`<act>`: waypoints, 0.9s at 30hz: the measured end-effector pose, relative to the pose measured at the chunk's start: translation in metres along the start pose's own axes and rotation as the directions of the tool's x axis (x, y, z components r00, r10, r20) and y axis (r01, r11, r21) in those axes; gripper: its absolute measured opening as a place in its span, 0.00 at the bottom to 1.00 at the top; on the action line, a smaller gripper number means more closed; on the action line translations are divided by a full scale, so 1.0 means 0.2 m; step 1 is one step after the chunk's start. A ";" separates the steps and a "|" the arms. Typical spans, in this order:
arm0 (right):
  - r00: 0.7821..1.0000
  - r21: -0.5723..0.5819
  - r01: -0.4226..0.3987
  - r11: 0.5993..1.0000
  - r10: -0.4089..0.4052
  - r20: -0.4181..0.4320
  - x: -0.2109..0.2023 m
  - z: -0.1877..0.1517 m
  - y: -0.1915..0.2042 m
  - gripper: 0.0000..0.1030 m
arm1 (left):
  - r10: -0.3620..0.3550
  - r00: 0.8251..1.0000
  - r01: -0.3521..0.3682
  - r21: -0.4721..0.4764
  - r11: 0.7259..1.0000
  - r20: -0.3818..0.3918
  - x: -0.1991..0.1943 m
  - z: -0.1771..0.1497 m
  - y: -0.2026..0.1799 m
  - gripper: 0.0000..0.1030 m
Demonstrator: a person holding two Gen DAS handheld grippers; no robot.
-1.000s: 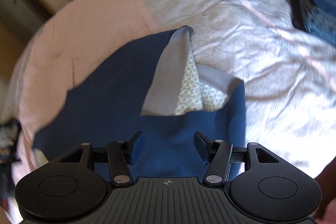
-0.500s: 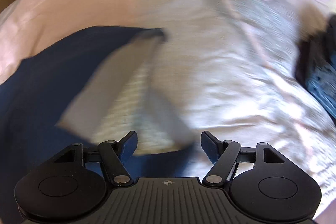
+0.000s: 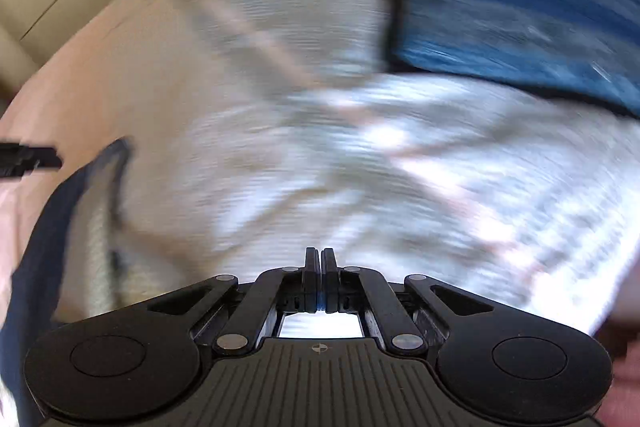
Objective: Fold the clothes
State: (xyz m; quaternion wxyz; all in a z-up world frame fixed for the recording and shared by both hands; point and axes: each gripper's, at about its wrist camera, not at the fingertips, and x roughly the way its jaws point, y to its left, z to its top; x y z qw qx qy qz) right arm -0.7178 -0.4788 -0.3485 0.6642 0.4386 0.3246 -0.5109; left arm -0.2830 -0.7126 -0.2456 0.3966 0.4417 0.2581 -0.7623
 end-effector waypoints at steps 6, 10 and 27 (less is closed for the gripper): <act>0.992 -0.093 -0.123 0.988 0.121 -0.026 0.02 0.01 0.18 0.09 | -0.103 0.972 0.110 0.022 0.994 -0.212 0.30 0.04 0.06 0.37; 0.978 -0.141 -0.208 0.968 0.202 -0.052 0.12 -0.05 0.31 0.85 | -0.150 0.954 0.159 0.017 0.987 -0.258 0.32 0.02 0.06 0.00; 0.986 -0.099 -0.139 0.985 0.128 -0.110 0.19 -0.13 0.36 0.00 | -0.213 0.977 0.208 -0.121 0.971 -0.031 0.03 0.19 0.13 0.44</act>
